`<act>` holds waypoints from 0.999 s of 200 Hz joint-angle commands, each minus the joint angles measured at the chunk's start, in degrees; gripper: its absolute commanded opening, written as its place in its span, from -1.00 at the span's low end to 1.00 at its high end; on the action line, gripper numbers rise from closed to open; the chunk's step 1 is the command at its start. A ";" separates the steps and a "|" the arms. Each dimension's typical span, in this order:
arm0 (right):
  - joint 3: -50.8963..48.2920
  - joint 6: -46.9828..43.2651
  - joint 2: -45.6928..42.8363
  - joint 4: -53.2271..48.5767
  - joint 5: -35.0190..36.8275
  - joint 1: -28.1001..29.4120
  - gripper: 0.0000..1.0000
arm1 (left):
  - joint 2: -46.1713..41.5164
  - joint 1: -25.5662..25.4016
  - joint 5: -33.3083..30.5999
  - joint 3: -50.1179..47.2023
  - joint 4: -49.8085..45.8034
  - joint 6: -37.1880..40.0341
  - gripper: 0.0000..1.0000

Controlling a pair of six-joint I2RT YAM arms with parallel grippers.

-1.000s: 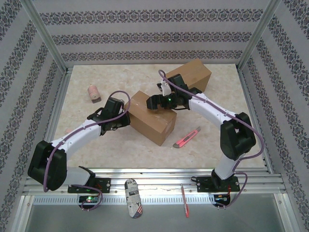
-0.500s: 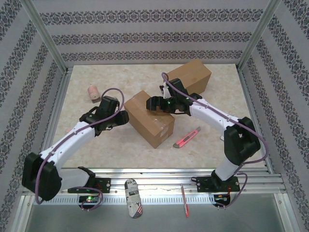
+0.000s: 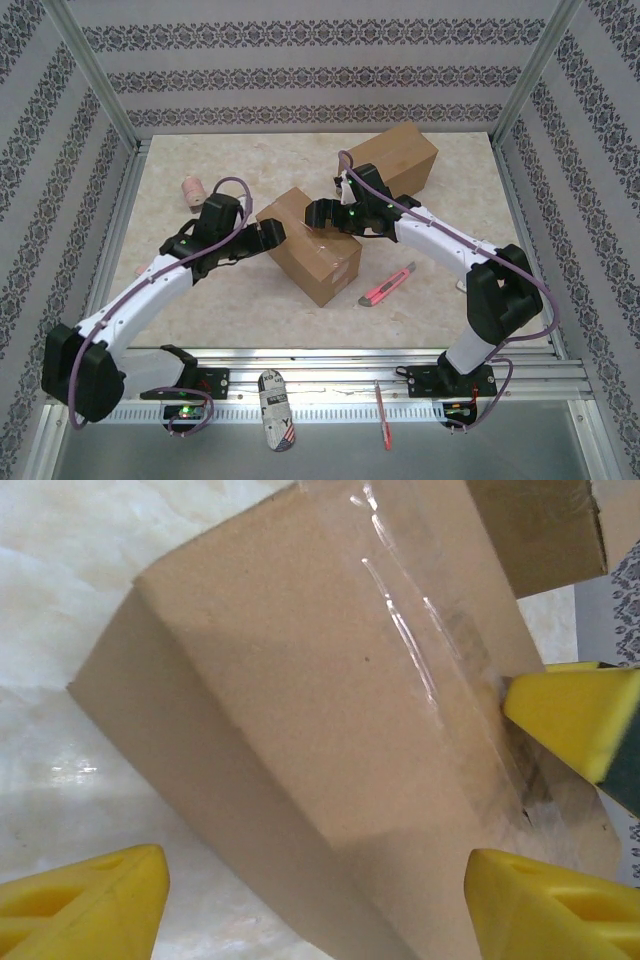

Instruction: Unpack the express box

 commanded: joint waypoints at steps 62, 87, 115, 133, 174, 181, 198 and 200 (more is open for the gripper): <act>-1.75 1.17 -0.41 2.34 -0.16 0.68 0.77 | 6.09 0.57 1.95 -2.07 13.93 -7.30 0.63; -1.77 1.15 -0.14 2.47 -0.41 0.68 0.77 | 7.35 0.57 2.70 -3.48 17.35 -8.63 0.63; -1.70 1.24 0.15 2.64 -0.71 0.68 0.77 | 8.89 0.66 2.67 -4.94 18.92 -9.04 0.60; -1.44 1.08 0.21 2.41 -0.76 0.70 0.77 | 9.65 0.64 2.37 -6.33 19.68 -9.27 0.54; 1.37 -2.47 -0.29 -3.19 1.81 1.04 0.77 | 11.79 0.64 1.17 -8.80 18.33 -8.79 0.46; 2.00 -3.27 -0.53 -4.48 2.66 1.21 0.77 | 12.03 0.66 1.02 -9.18 18.28 -8.74 0.45; 3.26 -5.05 -0.85 -7.39 4.67 1.51 0.77 | 12.79 0.66 0.79 -10.25 18.30 -8.75 0.44; 3.36 -5.13 -0.89 -7.65 4.92 1.55 0.77 | 12.87 0.61 0.70 -10.26 18.28 -8.77 0.44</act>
